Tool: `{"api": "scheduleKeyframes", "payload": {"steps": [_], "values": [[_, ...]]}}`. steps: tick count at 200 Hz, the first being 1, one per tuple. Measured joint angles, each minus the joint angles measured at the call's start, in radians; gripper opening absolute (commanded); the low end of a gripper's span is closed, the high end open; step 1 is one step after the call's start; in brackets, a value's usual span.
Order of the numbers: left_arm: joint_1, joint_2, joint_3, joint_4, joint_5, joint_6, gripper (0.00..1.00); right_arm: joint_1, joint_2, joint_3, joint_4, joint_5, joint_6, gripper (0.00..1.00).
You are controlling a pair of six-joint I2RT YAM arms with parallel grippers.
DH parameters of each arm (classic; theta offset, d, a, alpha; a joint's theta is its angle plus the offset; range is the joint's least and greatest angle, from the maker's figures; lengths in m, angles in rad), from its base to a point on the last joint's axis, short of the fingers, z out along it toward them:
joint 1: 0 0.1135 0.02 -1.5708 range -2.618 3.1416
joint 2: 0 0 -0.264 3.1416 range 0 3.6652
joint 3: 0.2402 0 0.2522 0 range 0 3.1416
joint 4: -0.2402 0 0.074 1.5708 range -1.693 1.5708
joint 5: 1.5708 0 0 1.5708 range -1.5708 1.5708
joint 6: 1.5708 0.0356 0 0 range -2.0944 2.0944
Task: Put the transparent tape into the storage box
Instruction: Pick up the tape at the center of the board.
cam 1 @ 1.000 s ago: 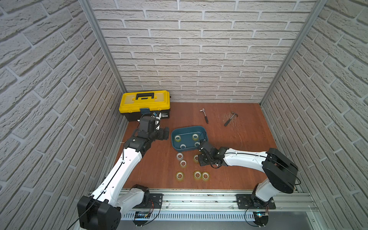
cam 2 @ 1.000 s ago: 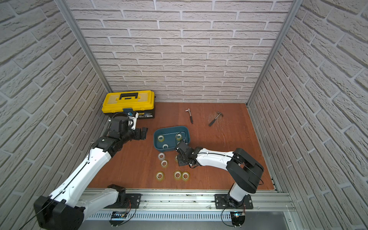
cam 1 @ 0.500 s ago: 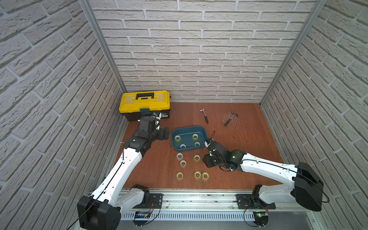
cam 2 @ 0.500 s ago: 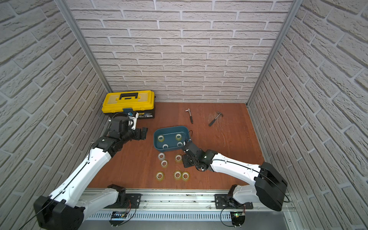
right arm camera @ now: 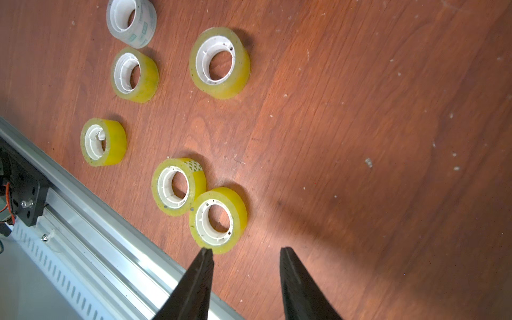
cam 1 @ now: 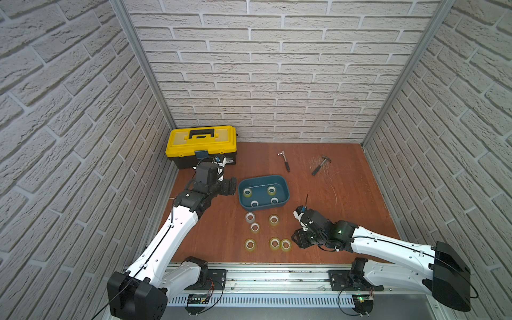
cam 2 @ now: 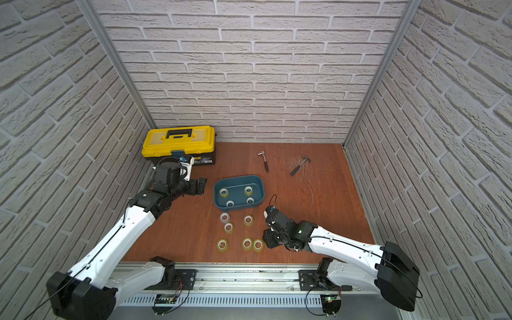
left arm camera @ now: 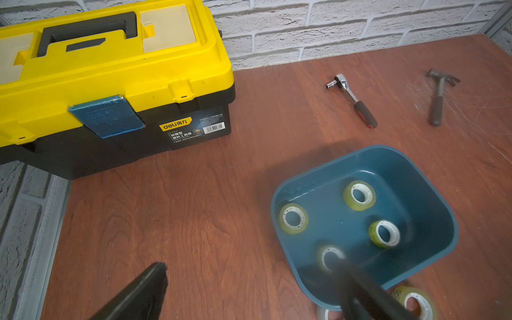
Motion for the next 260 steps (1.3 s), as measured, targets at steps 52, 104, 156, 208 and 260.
{"api": "scheduleKeyframes", "payload": {"steps": [52, 104, 156, 208, 260], "values": [[-0.005, 0.002, 0.0, 0.0, -0.007, 0.003, 0.98, 0.008, 0.005, -0.018, 0.007, -0.016, 0.01, 0.47], [-0.019, 0.011, 0.0, -0.008, -0.016, 0.011, 0.98, 0.038, 0.08, -0.023, 0.056, -0.028, 0.024, 0.48], [-0.02, 0.011, 0.0, -0.009, -0.022, 0.018, 0.98, 0.065, 0.152, -0.021, 0.072, -0.011, 0.025, 0.48], [-0.02, 0.011, 0.0, -0.009, -0.022, 0.018, 0.98, 0.088, 0.208, 0.013, 0.072, 0.025, 0.032, 0.48], [-0.02, 0.011, 0.0, -0.009, -0.021, 0.018, 0.98, 0.096, 0.253, 0.059, 0.072, 0.056, 0.035, 0.47]]}}
